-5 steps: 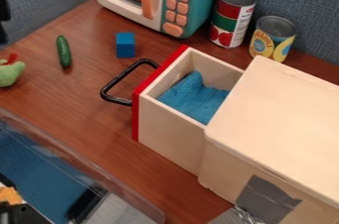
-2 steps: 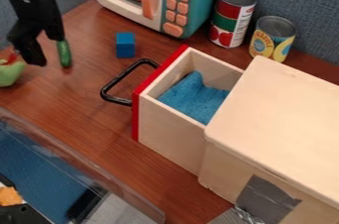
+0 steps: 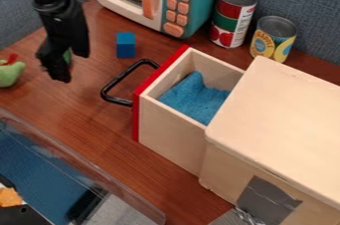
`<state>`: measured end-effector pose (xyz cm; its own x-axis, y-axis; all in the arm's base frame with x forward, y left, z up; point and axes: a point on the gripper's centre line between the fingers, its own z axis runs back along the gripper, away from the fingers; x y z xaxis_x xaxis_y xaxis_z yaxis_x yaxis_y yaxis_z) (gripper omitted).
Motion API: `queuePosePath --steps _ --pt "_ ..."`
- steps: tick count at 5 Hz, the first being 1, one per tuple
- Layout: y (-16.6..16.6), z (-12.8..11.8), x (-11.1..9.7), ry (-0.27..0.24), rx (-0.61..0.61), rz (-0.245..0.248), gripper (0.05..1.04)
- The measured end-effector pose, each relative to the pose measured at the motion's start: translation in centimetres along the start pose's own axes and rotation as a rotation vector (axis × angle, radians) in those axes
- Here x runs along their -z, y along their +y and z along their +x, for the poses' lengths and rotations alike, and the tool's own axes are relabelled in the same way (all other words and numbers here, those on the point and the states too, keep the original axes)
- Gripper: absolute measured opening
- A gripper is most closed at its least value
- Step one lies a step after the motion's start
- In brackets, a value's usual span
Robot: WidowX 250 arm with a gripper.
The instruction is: Close the drawer
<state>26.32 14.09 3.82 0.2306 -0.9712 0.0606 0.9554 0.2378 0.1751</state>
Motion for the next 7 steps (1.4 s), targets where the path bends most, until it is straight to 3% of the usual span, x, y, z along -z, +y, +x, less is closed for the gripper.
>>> queuePosePath --steps 2,7 --pt "0.4 2.7 1.1 0.011 0.005 -0.013 0.998" --pt "-1.9 11.3 3.4 -0.043 0.002 -0.089 0.998"
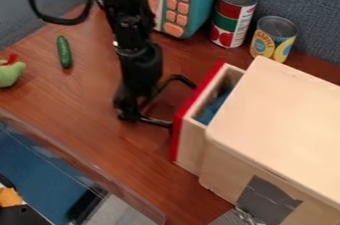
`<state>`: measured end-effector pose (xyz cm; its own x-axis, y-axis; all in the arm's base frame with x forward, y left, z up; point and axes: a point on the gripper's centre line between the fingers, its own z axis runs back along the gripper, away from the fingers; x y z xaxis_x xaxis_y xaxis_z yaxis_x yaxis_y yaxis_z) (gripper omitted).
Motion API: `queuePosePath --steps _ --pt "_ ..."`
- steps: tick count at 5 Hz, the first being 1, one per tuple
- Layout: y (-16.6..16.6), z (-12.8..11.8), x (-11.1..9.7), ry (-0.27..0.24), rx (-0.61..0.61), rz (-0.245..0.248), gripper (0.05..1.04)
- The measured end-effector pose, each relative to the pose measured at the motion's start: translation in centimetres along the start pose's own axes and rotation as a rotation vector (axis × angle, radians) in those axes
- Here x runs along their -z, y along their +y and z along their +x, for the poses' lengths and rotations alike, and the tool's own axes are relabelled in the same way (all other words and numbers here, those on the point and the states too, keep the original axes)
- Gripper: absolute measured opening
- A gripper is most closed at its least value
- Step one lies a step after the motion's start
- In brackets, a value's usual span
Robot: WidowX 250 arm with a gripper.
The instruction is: Close the drawer
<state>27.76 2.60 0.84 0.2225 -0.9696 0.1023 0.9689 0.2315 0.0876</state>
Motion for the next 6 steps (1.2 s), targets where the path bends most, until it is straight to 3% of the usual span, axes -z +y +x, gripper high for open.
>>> queuePosePath --steps 2,3,4,5,6 --pt "-0.2 4.7 0.0 -0.032 0.031 -0.037 0.998" --pt "-0.1 5.4 -0.3 -0.035 0.041 -0.043 0.998" --pt "0.3 4.3 -0.4 -0.021 -0.001 -0.038 0.998" --pt "2.1 -0.3 -1.7 0.079 -0.152 -0.007 0.998" --pt "3.1 -5.1 -4.6 0.157 -0.351 -0.003 0.998"
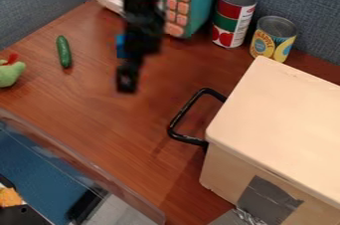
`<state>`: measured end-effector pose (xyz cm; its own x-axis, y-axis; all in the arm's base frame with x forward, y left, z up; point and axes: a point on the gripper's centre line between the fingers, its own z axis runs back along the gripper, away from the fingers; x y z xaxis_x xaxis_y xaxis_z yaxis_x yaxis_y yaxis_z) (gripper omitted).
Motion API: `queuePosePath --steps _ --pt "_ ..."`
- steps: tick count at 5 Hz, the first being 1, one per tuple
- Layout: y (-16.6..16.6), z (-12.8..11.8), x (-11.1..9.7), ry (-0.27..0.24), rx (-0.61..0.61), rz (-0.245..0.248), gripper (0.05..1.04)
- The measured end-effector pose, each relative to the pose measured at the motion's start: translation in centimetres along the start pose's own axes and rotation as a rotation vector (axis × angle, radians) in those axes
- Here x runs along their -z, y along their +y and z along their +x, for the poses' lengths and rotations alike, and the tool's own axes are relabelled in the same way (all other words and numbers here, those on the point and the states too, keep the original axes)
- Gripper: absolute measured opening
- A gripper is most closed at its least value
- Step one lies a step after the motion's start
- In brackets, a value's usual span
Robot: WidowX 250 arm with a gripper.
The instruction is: Close the drawer
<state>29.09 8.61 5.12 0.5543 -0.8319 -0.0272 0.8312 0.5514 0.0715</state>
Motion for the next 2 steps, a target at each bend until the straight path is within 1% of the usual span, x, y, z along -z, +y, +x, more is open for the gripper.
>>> queuePosePath --steps 1,2 --pt "0.9 -4.7 -3.0 0.019 -0.159 -0.021 0.998" --pt "-0.4 -6.3 -6.1 -0.041 -0.17 -0.142 0.998"
